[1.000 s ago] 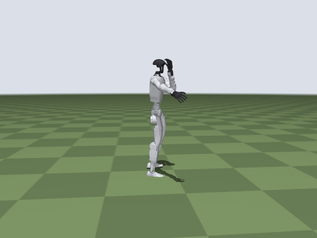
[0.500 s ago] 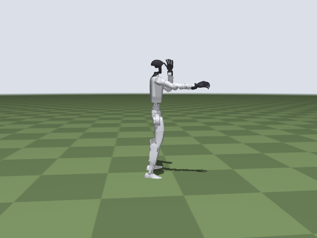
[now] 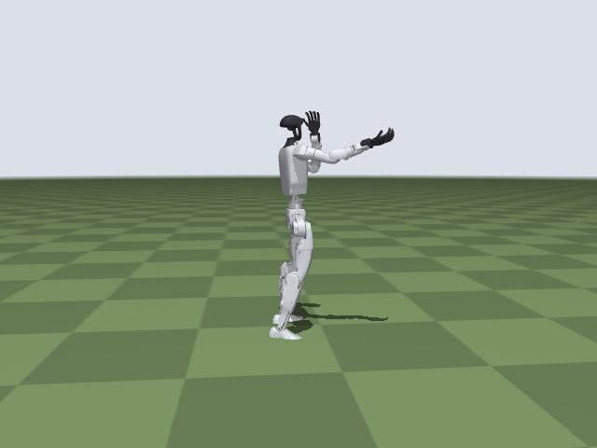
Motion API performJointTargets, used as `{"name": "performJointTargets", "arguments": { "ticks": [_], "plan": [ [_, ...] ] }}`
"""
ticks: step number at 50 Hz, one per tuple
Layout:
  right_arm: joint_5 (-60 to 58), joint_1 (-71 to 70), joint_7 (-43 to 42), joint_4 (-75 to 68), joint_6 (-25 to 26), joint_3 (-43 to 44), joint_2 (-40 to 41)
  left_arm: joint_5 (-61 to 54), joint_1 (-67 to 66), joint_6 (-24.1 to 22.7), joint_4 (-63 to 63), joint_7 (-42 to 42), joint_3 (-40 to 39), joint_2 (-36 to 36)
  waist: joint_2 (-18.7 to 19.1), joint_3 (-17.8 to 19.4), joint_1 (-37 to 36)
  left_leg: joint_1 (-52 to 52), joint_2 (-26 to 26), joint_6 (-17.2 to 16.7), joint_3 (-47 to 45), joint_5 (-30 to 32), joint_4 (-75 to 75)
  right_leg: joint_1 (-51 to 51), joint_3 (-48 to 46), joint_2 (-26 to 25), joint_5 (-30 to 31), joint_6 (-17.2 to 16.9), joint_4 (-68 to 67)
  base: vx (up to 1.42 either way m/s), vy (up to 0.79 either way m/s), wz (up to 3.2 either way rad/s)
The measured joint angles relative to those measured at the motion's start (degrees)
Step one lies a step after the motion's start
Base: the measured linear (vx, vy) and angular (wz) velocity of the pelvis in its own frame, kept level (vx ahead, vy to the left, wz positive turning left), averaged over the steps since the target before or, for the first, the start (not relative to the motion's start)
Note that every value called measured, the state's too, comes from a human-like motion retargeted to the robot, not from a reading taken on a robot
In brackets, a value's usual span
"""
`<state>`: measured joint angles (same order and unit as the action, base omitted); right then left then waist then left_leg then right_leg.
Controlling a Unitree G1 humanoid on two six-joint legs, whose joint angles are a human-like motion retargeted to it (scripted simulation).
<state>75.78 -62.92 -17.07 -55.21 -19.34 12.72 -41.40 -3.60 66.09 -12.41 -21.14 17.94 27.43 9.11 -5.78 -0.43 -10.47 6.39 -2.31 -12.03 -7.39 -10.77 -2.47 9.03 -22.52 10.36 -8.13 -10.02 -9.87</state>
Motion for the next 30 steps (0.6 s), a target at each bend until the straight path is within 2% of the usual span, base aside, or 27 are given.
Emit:
{"name": "performJointTargets", "arguments": {
  "ticks": [1, 2, 3, 4, 5, 7, 8, 11, 14, 17, 23, 25, 27, 28, 30],
  "plan": [
    [-4.99, -0.42, -3.11, -2.53, 2.82, -1.96, -1.36, 0.13, 0.37, 0.77, 0.12, 0.34, 0.21, -0.34, -0.28, -0.05, -0.18, 0.09, 0.0, 0.03, -0.28, -0.09, 0.08, -0.14, 0.22, 0.04, -0.02, -0.05, -0.1, 0.03, 0.02, -0.2],
    [-13.75, -0.76, -4.81, -5.18, 7.81, -5.3, -2.95, 0.88, 0.6, 1.79, 0.19, -0.23, 0.38, -0.6, -0.54, -0.1, -0.36, 0.21, 0.0, 0.09, -0.6, -0.18, 0.19, -0.29, 0.47, 0.09, -0.04, -0.11, -0.22, 0.03, 0.03, -0.24],
    [-30.07, -0.96, -3.66, -8.09, 17.14, -11.4, -5.01, 2.85, 0.53, 3.29, 0.19, -2.63, 0.48, -0.71, -0.76, -0.13, -0.55, 0.39, 0.02, 0.2, -0.97, -0.26, 0.34, -0.45, 0.8, 0.15, -0.06, -0.21, -0.37, 0.02, 0.03, -0.28],
    [-55.92, -0.69, 4.9, -10.57, 24.61, -19.97, -7.09, 6.91, -0.04, 3.84, 0.22, -6.78, 0.44, -0.43, -0.86, -0.29, -0.64, 0.56, 0.04, 0.29, -1.39, -0.34, 0.51, -0.66, 1.2, 0.18, -0.05, -0.39, -0.53, 0.02, 0.04, -0.32],
    [-86.53, -0.2, 17.18, -12.84, 31.15, -29.77, -9.18, 12.02, -0.86, 3.9, 0.27, -11.8, 0.34, 0.04, -0.91, -0.5, -0.67, 0.72, 0.05, 0.36, -1.83, -0.43, 0.68, -0.9, 1.63, 0.21, -0.02, -0.6, -0.67, 0.02, 0.03, -0.33],
    [-103.86, 0.73, 18.82, -11.51, 28.03, -33.72, -10.85, 15.17, -1.1, 1.42, 0.45, -12.11, -0.04, -0.33, -0.68, -0.83, -0.32, 0.82, -0.06, 0.15, -2.61, -0.63, 0.82, -1.28, 2.32, 0.08, 0.12, -1.12, -0.61, 0.01, 0.02, -0.32],
    [-108.33, 1.12, 15.94, -9.34, 26.73, -33.32, -11.44, 15.92, -0.96, 0.04, 0.56, -10.91, -0.55, -0.77, -0.44, -0.89, -0.05, 0.88, -0.11, 0.05, -3.01, -0.72, 0.88, -1.48, 2.67, 0.03, 0.17, -1.43, -0.61, 0.01, 0.02, -0.34],
    [-117.04, 3.75, 7.75, 2.06, 24.59, -26.02, -11.64, 16.68, -0.81, -2.73, 0.73, -7.66, -1.97, -1.78, 0.32, -0.78, 0.99, 1.17, -0.25, 0.03, -4.37, -0.97, 1.05, -2.06, 3.99, -0.14, 0.39, -2.17, -0.56, 0.01, 0.02, -0.4],
    [-122.29, 6.4, 5.3, 11.76, 23.34, -19.28, -10.81, 17.07, -1.22, -3.55, 0.97, -6.34, -2.51, -2.06, 0.78, -0.75, 2.05, 1.47, -0.44, 0.22, -5.96, -1.26, 1.1, -2.63, 5.57, -0.41, 0.75, -2.73, -0.35, 0.0, 0.01, -0.48],
    [-123.2, 7.87, 6.89, 13.78, 24.45, -17.53, -11.25, 17.07, -1.07, -2.69, 1.61, -6.45, -2.12, -2.2, 0.87, -0.55, 3.0, 1.79, -0.66, 0.44, -7.71, -1.61, 0.99, -3.26, 7.32, -0.7, 1.09, -3.06, -0.26, -0.01, 0.01, -0.54],
    [-110.05, 4.14, 16.28, 0.27, 28.15, -24.42, -13.94, 16.08, 0.04, 1.1, 1.84, -10.35, -0.86, -2.47, 1.55, 0.17, 5.19, 2.43, -1.15, 0.71, -11.58, -2.17, 0.62, -4.69, 11.19, -1.41, 1.7, -3.14, -0.26, -0.01, 0.01, -0.6],
    [-106.49, 2.83, 19.14, -1.06, 30.23, -24.52, -14.05, 15.88, 0.07, 2.58, 1.25, -11.73, -0.87, -2.53, 2.06, 0.4, 6.2, 2.62, -1.24, 0.86, -12.95, -2.25, 0.61, -5.28, 12.58, -1.62, 1.91, -3.14, -0.26, -0.02, 0.0, -0.63],
    [-103.07, 2.25, 17.33, 3.37, 32.71, -21.87, -13.26, 15.04, 0.19, 3.97, 0.32, -11.7, -1.43, -2.74, 2.77, 0.8, 7.42, 2.85, -1.24, 1.17, -14.35, -2.28, 0.7, -5.91, 14.0, -1.8, 2.1, -3.14, -0.27, -0.02, 0.0, -0.66],
    [-99.65, 2.5, 14.33, 8.03, 33.75, -19.44, -12.19, 14.13, 0.51, 4.56, -0.2, -10.92, -1.86, -2.97, 3.15, 1.15, 8.1, 2.99, -1.22, 1.34, -15.07, -2.28, 0.77, -6.24, 14.72, -1.88, 2.16, -3.16, -0.32, -0.02, -0.01, -0.68],
    [-69.85, 4.44, -1.07, 23.58, 28.27, -10.9, -5.5, 8.01, 1.68, 4.84, -1.03, -5.86, -2.29, -3.63, 3.85, 1.92, 9.59, 3.33, -1.29, 1.63, -16.45, -2.33, 0.87, -6.68, 16.05, -2.15, 2.32, -3.03, -0.18, -0.02, -0.02, -0.66]
  ]
}}
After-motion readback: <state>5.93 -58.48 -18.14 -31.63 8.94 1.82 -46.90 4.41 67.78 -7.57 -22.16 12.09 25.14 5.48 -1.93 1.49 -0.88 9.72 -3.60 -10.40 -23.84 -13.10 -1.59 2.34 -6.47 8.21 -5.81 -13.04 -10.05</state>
